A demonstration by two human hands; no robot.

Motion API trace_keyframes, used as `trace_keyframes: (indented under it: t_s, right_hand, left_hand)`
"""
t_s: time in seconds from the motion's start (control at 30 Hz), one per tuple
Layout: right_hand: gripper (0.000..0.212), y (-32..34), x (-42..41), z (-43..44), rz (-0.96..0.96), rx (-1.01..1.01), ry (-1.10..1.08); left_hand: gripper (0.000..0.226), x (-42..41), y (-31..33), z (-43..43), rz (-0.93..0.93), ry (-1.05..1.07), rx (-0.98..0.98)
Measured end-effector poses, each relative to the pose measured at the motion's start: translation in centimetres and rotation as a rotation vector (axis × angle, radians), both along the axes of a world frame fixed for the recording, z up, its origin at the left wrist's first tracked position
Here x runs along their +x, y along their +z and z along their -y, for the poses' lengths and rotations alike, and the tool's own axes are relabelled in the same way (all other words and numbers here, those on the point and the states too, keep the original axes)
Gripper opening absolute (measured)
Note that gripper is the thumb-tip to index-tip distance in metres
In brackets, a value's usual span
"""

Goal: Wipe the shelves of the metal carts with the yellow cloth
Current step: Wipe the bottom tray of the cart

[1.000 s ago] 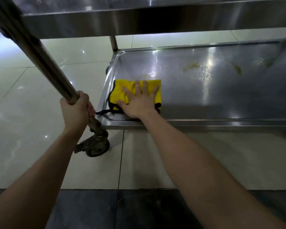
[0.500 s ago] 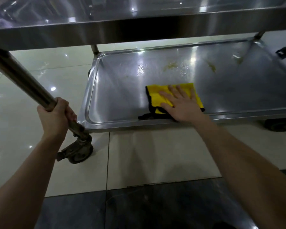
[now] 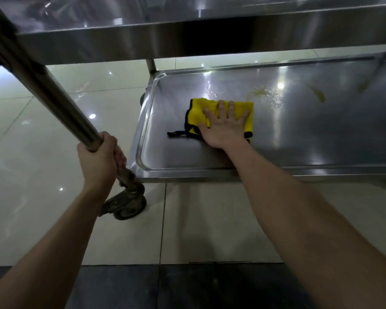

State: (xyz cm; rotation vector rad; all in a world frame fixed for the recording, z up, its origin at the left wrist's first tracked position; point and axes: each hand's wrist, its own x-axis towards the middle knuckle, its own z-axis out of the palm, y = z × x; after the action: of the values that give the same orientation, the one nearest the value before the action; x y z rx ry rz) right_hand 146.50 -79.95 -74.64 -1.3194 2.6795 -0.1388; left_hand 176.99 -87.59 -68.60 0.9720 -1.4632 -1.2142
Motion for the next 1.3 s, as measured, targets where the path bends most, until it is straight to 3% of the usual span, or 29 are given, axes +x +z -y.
trace_keyframes:
  t_s: [0.13, 0.27, 0.37, 0.5, 0.53, 0.63, 0.7, 0.77, 0.83, 0.87, 0.93, 1.0, 1.03, 1.17, 1.3]
  right_hand:
    - [0.074, 0.2, 7.5, 4.8, -0.011, -0.005, 0.176]
    - [0.068, -0.6, 11.5, 2.5, -0.026, -0.041, 0.406]
    - [0.061, -0.4, 10.2, -1.4, 0.025, -0.042, 0.514]
    - [0.060, 0.3, 4.9, -7.9, 0.047, 0.018, 0.469]
    - [0.060, 0.5, 3.3, -9.6, 0.051, 0.037, 0.441]
    - [0.061, 1.4, -1.6, -14.1, 0.031, 0.121, 0.383]
    - [0.061, 2.0, -3.9, -16.0, 0.029, 0.186, 0.388]
    - [0.062, 2.3, -5.1, -17.1, 0.034, 0.209, 0.406]
    - [0.062, 2.1, -5.3, -17.4, 0.064, 0.187, 0.397]
    - [0.061, 1.9, -5.2, -17.4, 0.085, 0.167, 0.384]
    - [0.061, 1.5, -4.6, -17.3, 0.119, 0.104, 0.353]
    - [0.065, 1.0, -4.1, -17.5, 0.132, 0.028, 0.335]
    - [0.068, 0.8, -3.9, -17.7, 0.132, -0.013, 0.337]
    - [0.066, 0.0, -4.2, -18.0, 0.121, -0.104, 0.340]
    - [0.062, -0.1, -7.7, -20.6, 0.117, -0.072, 0.270]
  left_hand:
    - [0.028, 0.4, -0.3, 0.1, 0.013, -0.024, -0.001]
    - [0.030, 0.9, -0.6, 0.3, 0.026, -0.025, -0.010]
    - [0.031, 1.3, -0.3, 0.6, 0.098, -0.040, -0.014]
    - [0.019, 1.9, 0.0, 0.6, 0.268, 0.038, 0.019]
    - [0.023, 2.1, 0.1, 0.3, 0.363, 0.095, 0.033]
    - [0.064, 2.7, 1.0, -1.2, 0.633, 0.218, 0.235]
    - [0.064, 3.0, 2.2, -2.6, 0.866, 0.050, 0.420]
    - [0.060, 2.8, 3.5, -4.4, 1.274, -0.285, 0.520]
    - [0.056, 1.1, 4.6, -7.0, 1.548, -0.671, 0.516]
    - [0.053, -0.5, 5.0, -8.1, 1.632, -0.824, 0.405]
    - [0.046, -4.8, 5.6, -9.9, 1.744, -0.941, -0.042]
    - [0.045, -9.6, 6.0, -10.8, 1.658, -0.886, -0.428]
    - [0.046, -12.0, 6.0, -10.8, 1.565, -0.841, -0.521]
    - [0.046, -18.8, 4.1, -10.5, 1.284, -0.637, -0.466]
    - [0.046, -22.4, 1.5, -11.2, 1.230, -0.592, -0.411]
